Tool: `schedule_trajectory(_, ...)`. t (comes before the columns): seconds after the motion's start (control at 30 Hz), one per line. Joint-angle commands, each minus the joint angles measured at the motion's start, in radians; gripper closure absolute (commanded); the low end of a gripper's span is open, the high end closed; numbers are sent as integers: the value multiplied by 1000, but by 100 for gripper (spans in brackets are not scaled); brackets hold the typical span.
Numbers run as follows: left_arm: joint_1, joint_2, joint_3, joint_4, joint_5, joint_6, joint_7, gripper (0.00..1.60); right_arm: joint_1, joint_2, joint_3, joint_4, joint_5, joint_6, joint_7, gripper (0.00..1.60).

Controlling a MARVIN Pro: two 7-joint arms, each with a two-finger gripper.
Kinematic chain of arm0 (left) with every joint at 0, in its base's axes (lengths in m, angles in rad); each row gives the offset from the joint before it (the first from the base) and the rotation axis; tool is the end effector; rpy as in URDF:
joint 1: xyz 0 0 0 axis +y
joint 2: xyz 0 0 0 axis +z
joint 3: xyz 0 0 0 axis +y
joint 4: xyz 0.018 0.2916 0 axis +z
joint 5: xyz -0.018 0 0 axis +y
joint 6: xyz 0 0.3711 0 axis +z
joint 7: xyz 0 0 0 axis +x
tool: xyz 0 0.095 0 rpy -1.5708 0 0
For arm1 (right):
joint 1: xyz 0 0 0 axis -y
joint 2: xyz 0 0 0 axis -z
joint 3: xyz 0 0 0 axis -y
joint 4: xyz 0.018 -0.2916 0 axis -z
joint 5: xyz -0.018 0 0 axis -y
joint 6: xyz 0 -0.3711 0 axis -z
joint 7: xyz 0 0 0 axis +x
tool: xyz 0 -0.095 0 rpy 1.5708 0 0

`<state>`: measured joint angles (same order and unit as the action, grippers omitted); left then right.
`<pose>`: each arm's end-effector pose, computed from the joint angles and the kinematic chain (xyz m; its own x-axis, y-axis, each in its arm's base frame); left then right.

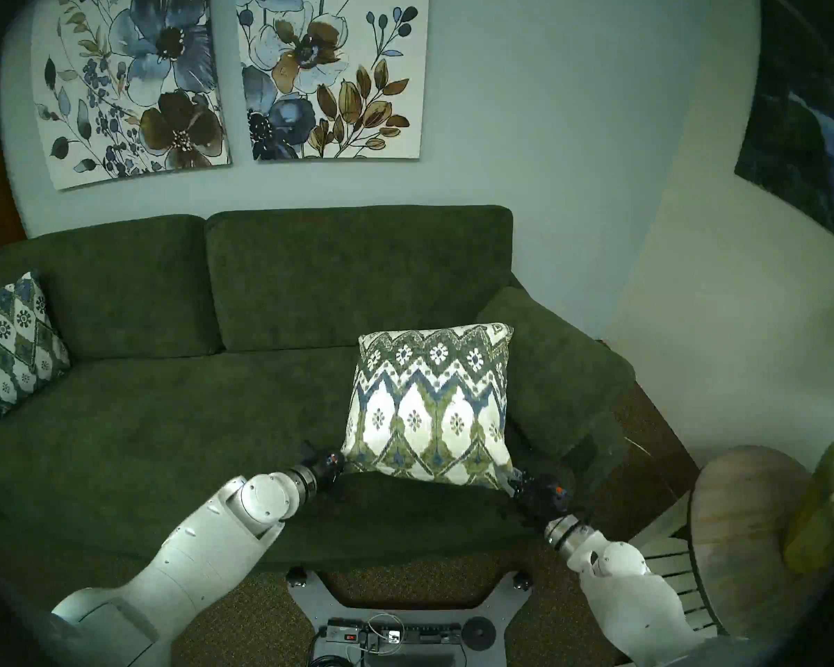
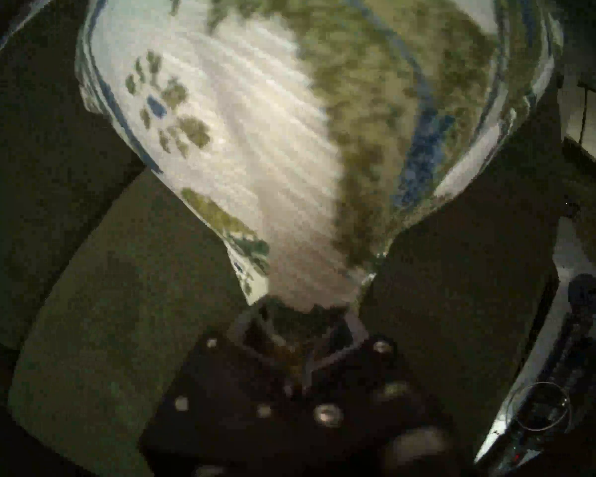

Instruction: Fluff a cushion

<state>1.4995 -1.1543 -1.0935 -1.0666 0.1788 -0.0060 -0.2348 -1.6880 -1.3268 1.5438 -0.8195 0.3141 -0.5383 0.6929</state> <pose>0.3972 0.0247 -0.5464 0.2895 -0.6917 0.6616 -0.6702 -0.6400 -0.3758 0.2908 -0.0814 -0.5961 0.3033 -0.0238 0.9526 0.4570 -0.8736 -0.1674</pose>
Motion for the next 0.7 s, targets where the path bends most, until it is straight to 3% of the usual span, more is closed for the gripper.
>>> schedule_trajectory(0.0,51,-23,2,106,-14,-17,29,160,-16,16,22,118,6,5,-24,160)
schedule_trajectory(0.13,27,-45,-8,143,-28,-41,51,160,22,5,21,163,9,7,-31,160)
schedule_trajectory(0.33,-83,-86,-34,175,-46,-78,74,160,122,-40,9,164,10,-9,-31,160)
schedule_trajectory(0.67,-153,-62,-109,21,-45,-117,83,160,197,-55,22,11,27,-69,-8,160)
